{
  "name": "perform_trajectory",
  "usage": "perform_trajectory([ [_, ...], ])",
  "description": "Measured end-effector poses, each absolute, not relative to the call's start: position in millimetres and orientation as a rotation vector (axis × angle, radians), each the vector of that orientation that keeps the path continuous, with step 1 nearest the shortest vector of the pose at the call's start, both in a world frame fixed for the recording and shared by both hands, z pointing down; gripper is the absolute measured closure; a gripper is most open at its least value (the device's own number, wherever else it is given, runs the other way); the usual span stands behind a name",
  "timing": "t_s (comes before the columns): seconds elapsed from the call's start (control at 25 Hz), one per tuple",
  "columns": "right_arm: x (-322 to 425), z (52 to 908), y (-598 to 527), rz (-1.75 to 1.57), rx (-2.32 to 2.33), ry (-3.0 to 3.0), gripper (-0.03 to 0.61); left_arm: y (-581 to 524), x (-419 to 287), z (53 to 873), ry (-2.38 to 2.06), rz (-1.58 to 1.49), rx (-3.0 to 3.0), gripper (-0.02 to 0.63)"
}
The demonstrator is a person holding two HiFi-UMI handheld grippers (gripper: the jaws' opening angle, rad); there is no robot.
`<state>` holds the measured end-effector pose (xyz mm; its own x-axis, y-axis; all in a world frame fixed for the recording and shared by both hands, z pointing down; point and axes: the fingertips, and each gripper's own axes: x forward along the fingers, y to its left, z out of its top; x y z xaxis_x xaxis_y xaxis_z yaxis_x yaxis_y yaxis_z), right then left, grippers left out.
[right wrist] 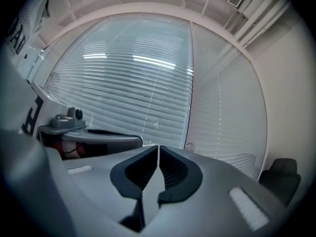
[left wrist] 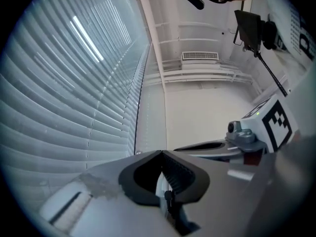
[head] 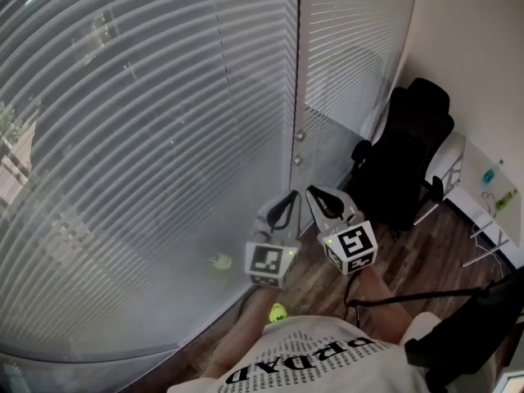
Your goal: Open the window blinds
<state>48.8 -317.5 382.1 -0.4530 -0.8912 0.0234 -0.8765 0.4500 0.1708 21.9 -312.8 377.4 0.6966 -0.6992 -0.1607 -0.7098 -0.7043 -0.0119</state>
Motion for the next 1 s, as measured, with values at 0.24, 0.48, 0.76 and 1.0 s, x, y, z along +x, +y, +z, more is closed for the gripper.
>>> perform_trajectory([
  [0.24,41.0,391.9,-336.7,-0.182,1.554,-2.57,0.558,-334.7,15.9,389.2,1.173,0.191,-2.833,0.621],
  [0.48,40.4,405.3,-344.8,-0.173,1.538,-2.585,0.557,-343.5,10.2,403.8,1.214,0.189,-2.83,0.621],
  [0.76,42.2,417.6,-348.6,-0.194,1.513,-2.61,0.552,-345.3,11.2,421.7,1.236,0.167,-2.813,0.621],
  [1.0,47.1,435.2,-361.4,-0.225,1.476,-2.628,0.546,-359.1,17.4,438.2,1.273,0.168,-2.79,0.621],
])
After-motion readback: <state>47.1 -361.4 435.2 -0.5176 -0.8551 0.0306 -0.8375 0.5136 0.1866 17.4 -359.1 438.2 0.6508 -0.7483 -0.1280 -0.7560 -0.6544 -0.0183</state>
